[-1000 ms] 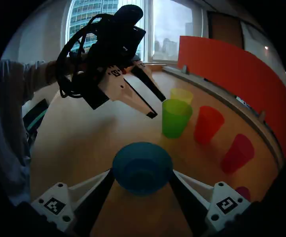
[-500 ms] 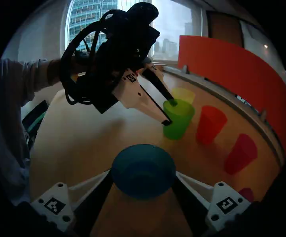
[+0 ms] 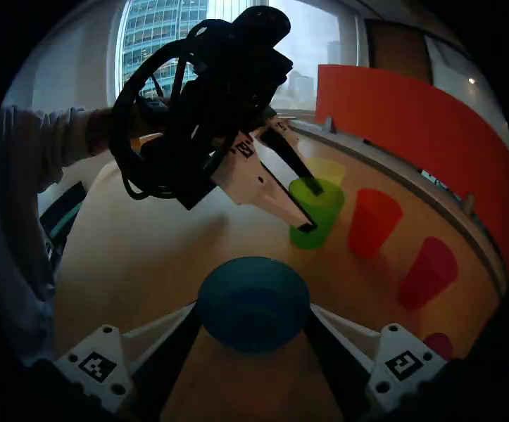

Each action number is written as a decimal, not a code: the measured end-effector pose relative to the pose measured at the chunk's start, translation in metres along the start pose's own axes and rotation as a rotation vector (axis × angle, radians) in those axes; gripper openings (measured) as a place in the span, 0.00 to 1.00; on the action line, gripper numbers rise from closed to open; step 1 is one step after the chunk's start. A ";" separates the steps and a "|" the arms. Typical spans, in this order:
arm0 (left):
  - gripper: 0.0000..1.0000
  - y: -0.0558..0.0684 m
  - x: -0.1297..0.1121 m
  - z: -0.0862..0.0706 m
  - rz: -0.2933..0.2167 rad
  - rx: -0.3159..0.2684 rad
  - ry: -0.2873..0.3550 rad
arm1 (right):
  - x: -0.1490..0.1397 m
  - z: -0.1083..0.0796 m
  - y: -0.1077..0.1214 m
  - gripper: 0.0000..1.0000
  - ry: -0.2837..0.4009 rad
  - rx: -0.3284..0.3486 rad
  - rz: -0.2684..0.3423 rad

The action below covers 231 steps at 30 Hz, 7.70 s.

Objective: Pour water

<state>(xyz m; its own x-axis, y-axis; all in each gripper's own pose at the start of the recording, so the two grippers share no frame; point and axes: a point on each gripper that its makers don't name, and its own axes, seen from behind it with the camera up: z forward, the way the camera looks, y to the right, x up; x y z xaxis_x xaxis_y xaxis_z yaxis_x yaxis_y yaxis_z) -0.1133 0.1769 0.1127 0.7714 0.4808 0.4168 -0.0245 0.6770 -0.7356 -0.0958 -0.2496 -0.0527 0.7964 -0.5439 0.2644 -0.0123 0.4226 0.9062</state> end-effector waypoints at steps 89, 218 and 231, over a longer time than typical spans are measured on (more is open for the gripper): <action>0.88 0.052 0.083 -0.164 -0.082 0.077 0.549 | 0.108 -0.089 0.018 0.88 0.383 -0.200 0.079; 0.88 0.120 0.112 -0.174 0.017 -0.010 0.607 | 0.338 -0.174 0.058 0.88 0.339 -0.612 -1.068; 0.88 0.118 0.113 -0.174 0.015 -0.009 0.608 | 0.343 -0.177 0.061 0.88 0.328 -0.641 -1.118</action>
<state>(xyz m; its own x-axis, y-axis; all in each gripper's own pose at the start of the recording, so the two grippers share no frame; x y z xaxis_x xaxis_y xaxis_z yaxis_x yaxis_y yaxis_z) 0.0816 0.2139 -0.0198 0.9960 0.0843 0.0282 -0.0354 0.6668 -0.7444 0.2833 -0.2822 0.0350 0.3003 -0.6593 -0.6893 0.9531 0.1789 0.2441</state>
